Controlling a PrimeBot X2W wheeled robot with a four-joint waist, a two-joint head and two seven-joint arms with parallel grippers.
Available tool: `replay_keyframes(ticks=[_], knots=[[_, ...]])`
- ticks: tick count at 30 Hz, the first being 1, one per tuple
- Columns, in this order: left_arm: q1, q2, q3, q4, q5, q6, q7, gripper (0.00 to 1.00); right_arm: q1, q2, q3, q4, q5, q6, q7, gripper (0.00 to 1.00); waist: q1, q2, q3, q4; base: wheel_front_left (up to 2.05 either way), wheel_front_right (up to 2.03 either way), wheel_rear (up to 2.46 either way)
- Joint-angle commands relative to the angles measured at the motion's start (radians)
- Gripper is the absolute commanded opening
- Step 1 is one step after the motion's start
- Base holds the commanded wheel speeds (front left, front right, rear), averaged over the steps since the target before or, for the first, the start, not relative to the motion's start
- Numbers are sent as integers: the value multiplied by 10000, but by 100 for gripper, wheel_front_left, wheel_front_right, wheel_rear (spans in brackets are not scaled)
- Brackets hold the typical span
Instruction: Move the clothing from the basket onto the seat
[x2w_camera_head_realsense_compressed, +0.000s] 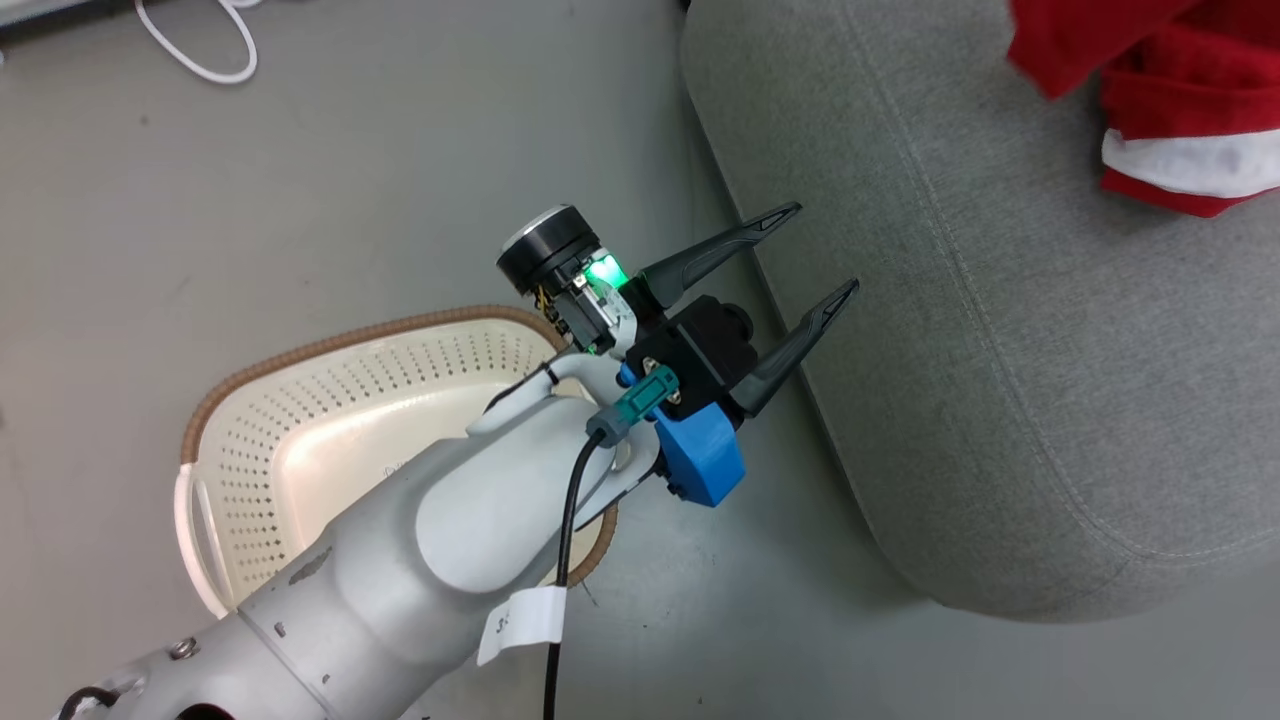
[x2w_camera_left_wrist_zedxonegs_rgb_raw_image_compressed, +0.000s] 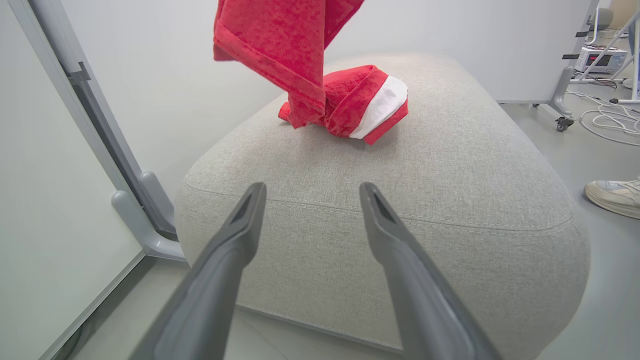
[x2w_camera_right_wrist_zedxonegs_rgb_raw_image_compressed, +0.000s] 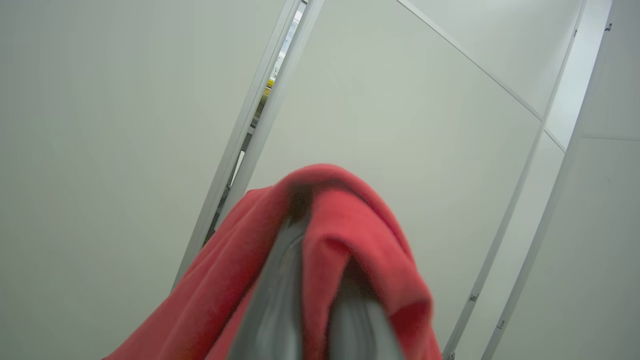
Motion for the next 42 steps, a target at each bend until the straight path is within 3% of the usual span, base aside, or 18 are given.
replay_keyframes(ticks=[1, 6, 12, 23, 33, 34, 35, 42], knots=[[-257, 65, -16, -35, 97, 34, -28, 100, -464, -304, -401, 160, 49, 1, -7, 0, -1, 0, 643, 96, 0, 0, 0], [-683, 48, 22, -135, 247, 49, -26, 100, -1438, -1548, -2042, 762, 206, 1, -7, 0, -1, 0, 1349, 254, 0, 0, 0], [-1002, 106, 2, -273, 395, 58, -34, 100, -1175, -2477, -2585, 1914, 278, 1, -7, 0, -1, 0, 1978, 368, 0, 0, 0], [-1237, 260, -99, -408, 503, 48, -30, 100, -737, -1534, -2296, 3808, -133, 1, -9, 0, -1, 0, 2604, 478, 0, 0, 0], [-1307, 289, -112, -378, 433, 119, -34, 100, -328, -786, -1979, 4494, -55, 1, -9, 0, -1, 0, 2674, 462, 0, 0, 0], [-1296, 289, -112, -361, 427, 125, -36, 100, -250, -765, -2003, 4425, -36, 1, -9, 37, -1, 0, 2633, 455, 0, 0, 0], [-1269, 288, -114, -342, 419, 128, -37, 100, -123, -732, -2012, 4345, -30, 1, -9, 99, -1, 0, 2573, 444, 0, 0, 0], [-729, 146, -5, -365, 261, 185, -46, 100, 1509, -365, -1972, 3829, 42, 0, -9, 100, -1, 0, 1545, 300, 0, 0, 0]])
